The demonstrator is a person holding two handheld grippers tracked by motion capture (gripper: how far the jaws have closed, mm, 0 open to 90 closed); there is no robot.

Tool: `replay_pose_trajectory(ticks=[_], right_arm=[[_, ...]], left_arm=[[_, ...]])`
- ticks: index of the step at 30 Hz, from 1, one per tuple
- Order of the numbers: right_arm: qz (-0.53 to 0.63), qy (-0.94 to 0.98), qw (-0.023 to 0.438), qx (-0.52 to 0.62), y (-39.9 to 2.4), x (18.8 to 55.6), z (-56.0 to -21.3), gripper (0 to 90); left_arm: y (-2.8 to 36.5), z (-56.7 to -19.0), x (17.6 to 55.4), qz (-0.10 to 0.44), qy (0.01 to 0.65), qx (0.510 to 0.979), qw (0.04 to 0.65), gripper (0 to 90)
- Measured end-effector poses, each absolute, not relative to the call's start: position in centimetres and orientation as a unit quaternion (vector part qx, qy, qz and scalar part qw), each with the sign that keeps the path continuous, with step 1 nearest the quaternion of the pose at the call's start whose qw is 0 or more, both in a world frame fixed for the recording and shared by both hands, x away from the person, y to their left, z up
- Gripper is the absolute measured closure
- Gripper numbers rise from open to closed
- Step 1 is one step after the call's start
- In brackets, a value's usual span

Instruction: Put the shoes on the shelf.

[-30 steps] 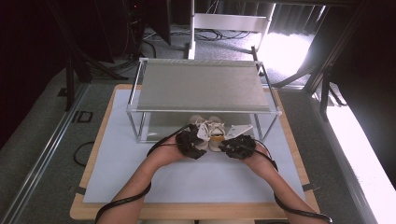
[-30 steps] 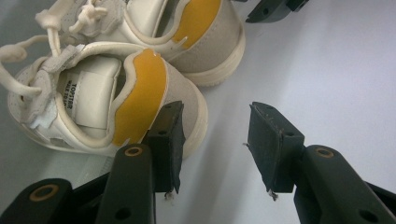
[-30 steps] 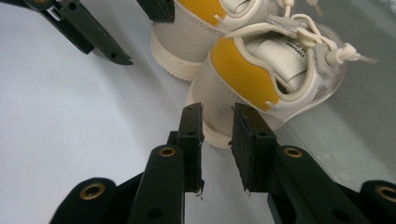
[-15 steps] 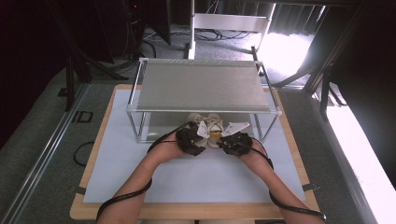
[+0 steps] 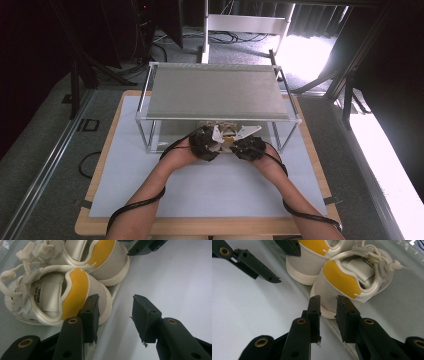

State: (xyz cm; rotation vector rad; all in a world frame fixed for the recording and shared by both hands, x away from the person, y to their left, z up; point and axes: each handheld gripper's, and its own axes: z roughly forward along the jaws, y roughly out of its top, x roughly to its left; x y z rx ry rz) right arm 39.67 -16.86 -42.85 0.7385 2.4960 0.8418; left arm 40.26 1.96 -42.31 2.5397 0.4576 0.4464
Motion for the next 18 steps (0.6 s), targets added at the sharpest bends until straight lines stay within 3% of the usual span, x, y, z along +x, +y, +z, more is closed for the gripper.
replay_pose_trajectory(ticks=[13, 18], right_arm=[[0.303, 0.890, 0.209, 0.269, -14.8, 40.6, -43.6, 72.8], [0.314, 0.886, 0.207, 0.269, -15.1, 40.2, -43.7, 60.9]], left_arm=[[2.5, -43.1, 40.9, 0.169, 0.195, 0.930, 0.261, 55.3], [2.9, -42.6, 40.5, 0.169, 0.201, 0.926, 0.272, 55.1]])
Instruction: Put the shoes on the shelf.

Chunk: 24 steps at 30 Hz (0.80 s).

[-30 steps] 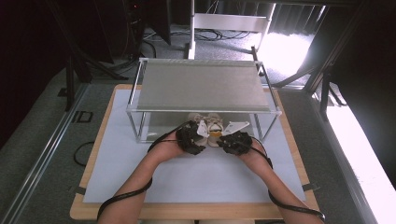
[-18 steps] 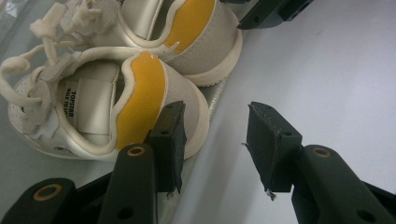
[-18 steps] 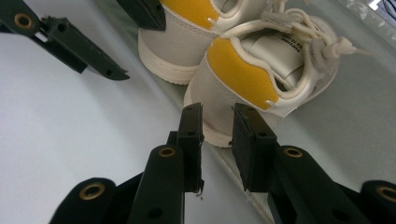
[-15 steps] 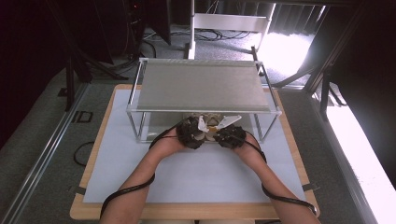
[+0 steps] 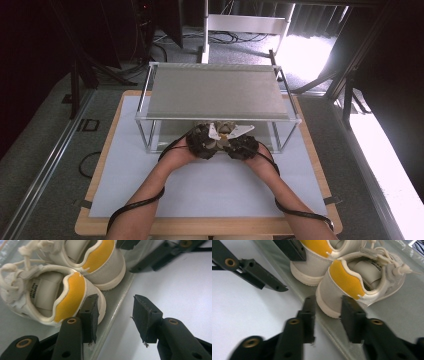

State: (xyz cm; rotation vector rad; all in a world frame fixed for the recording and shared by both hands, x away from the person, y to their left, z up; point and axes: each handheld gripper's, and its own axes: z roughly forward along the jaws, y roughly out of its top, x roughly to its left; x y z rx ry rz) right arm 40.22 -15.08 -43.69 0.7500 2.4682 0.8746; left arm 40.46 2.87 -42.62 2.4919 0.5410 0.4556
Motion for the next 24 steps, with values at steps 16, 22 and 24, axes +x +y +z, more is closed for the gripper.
replay_pose_trajectory(ticks=[16, 22, 24], right_arm=[[0.395, 0.859, 0.177, 0.273, -17.2, 37.8, -43.3, 12.4], [0.403, 0.856, 0.184, 0.266, -17.9, 36.6, -43.8, 12.5], [0.402, 0.857, 0.183, 0.265, -18.0, 36.5, -43.9, 12.5]], left_arm=[[5.0, -42.6, 37.6, 0.144, 0.234, 0.912, 0.305, 39.6], [5.2, -42.7, 36.7, 0.133, 0.249, 0.904, 0.321, 25.1], [5.3, -42.9, 36.2, 0.128, 0.244, 0.906, 0.320, 24.7]])
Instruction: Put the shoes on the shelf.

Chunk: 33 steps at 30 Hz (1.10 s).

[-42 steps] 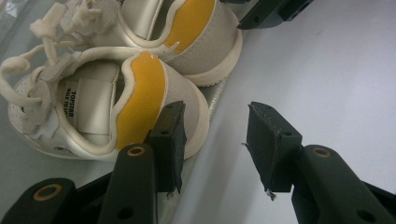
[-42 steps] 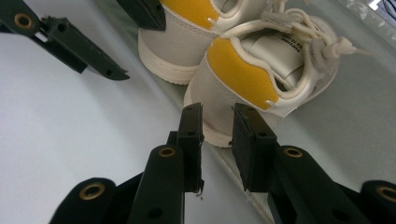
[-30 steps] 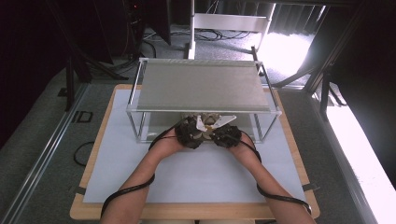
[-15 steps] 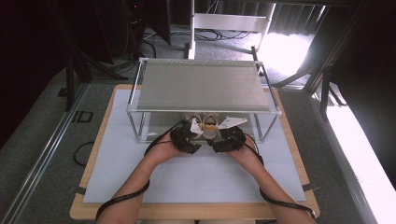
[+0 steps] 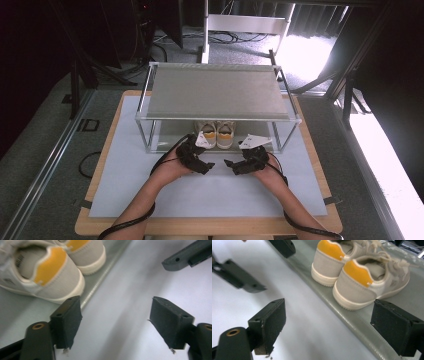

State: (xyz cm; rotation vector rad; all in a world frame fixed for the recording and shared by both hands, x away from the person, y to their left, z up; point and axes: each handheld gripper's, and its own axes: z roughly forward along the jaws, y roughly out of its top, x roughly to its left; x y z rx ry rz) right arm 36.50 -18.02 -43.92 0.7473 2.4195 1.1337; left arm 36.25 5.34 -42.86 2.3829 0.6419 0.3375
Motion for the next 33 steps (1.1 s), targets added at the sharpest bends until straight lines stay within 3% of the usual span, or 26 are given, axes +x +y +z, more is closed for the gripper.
replay_pose_trajectory(ticks=[3, 8, 28, 31, 33], right_arm=[[0.398, 0.859, 0.183, 0.264, -18.5, 35.9, -44.4, 12.5], [0.400, 0.856, 0.184, 0.269, -19.1, 35.5, -44.7, 12.5], [0.402, 0.834, 0.213, 0.312, -24.3, 32.9, -46.2, 12.4], [0.400, 0.828, 0.219, 0.326, -25.5, 32.4, -46.5, 12.2], [0.400, 0.821, 0.224, 0.340, -26.4, 32.0, -46.8, 12.0]], left_arm=[[5.4, -43.3, 35.7, 0.128, 0.244, 0.908, 0.316, 14.4], [5.6, -43.8, 34.9, 0.149, 0.248, 0.902, 0.319, 7.6], [10.1, -45.9, 31.6, 0.204, 0.285, 0.872, 0.342, 7.6], [10.7, -46.2, 30.8, 0.246, 0.286, 0.864, 0.333, 7.6], [11.2, -46.4, 30.6, 0.244, 0.293, 0.861, 0.335, 7.6]])
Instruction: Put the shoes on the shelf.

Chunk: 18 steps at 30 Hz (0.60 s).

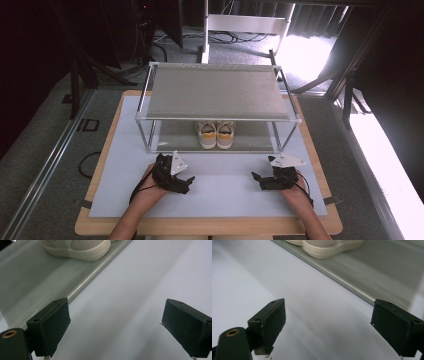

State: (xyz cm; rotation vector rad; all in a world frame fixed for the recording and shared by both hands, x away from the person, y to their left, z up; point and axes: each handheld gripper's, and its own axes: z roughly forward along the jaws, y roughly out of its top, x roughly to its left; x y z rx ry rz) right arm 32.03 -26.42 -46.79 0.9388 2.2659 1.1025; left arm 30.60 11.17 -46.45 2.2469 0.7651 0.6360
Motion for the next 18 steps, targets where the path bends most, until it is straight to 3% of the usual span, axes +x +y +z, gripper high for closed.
replay_pose_trajectory(ticks=[12, 18], right_arm=[[0.391, 0.800, 0.249, 0.382, -31.1, 31.1, -47.3, 11.9], [0.394, 0.795, 0.256, 0.382, -31.4, 31.0, -47.6, 11.9]], left_arm=[[14.3, -47.2, 29.2, 0.263, 0.324, 0.834, 0.361, 7.6], [15.4, -48.1, 28.8, 0.257, 0.338, 0.823, 0.378, 7.5]])
